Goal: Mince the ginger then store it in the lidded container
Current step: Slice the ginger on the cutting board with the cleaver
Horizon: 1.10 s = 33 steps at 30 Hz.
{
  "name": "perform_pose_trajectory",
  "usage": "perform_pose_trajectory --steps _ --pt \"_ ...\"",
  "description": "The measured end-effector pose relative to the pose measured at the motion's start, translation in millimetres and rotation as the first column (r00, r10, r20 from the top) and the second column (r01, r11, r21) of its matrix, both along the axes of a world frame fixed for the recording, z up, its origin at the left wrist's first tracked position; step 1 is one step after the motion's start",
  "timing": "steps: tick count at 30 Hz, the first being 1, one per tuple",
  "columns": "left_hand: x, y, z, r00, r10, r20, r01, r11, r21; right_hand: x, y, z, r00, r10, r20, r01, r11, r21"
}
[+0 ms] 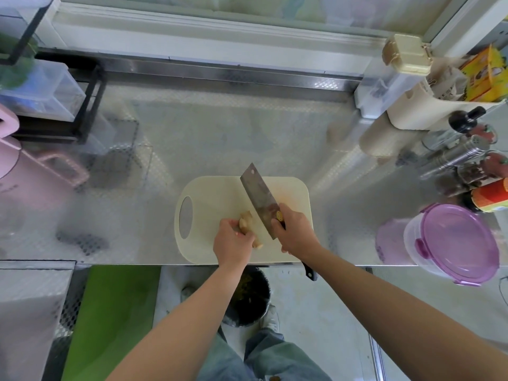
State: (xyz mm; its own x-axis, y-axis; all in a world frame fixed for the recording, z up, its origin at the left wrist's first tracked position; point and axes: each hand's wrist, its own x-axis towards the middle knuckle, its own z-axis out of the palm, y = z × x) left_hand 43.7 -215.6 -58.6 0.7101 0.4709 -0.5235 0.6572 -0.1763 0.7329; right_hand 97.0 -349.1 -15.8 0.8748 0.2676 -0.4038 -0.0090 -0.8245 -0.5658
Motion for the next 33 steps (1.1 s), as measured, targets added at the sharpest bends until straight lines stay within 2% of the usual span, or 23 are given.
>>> perform_pose_trajectory --steps 4,10,15,20,25,28,33 --pt "7 3 4 0.999 0.031 0.016 -0.032 0.996 0.078 -4 -9 2 1.000 0.028 0.000 -0.028 0.999 -0.020" --pt "10 22 1 0.979 0.181 0.089 -0.192 0.973 0.131 -10 -13 7 0.992 0.119 0.036 -0.117 0.992 -0.057" --pt "10 34 5 0.974 0.215 0.073 -0.221 0.969 0.105 -6 -8 12 0.955 0.290 0.064 -0.261 0.922 -0.285" --pt "2 26 11 0.962 0.265 0.065 -0.265 0.964 0.006 0 0 4 0.921 0.386 0.054 -0.330 0.846 -0.420" --pt "3 29 12 0.960 0.272 0.068 -0.271 0.962 -0.029 1 11 3 0.875 0.472 0.107 -0.417 0.848 -0.327" --pt "3 29 13 0.946 0.316 0.070 -0.311 0.947 -0.076 1 10 9 0.883 0.456 0.110 -0.418 0.871 -0.256" --pt "6 30 12 0.932 0.359 0.051 -0.350 0.927 -0.135 -1 1 16 0.857 0.508 0.086 -0.467 0.836 -0.290"
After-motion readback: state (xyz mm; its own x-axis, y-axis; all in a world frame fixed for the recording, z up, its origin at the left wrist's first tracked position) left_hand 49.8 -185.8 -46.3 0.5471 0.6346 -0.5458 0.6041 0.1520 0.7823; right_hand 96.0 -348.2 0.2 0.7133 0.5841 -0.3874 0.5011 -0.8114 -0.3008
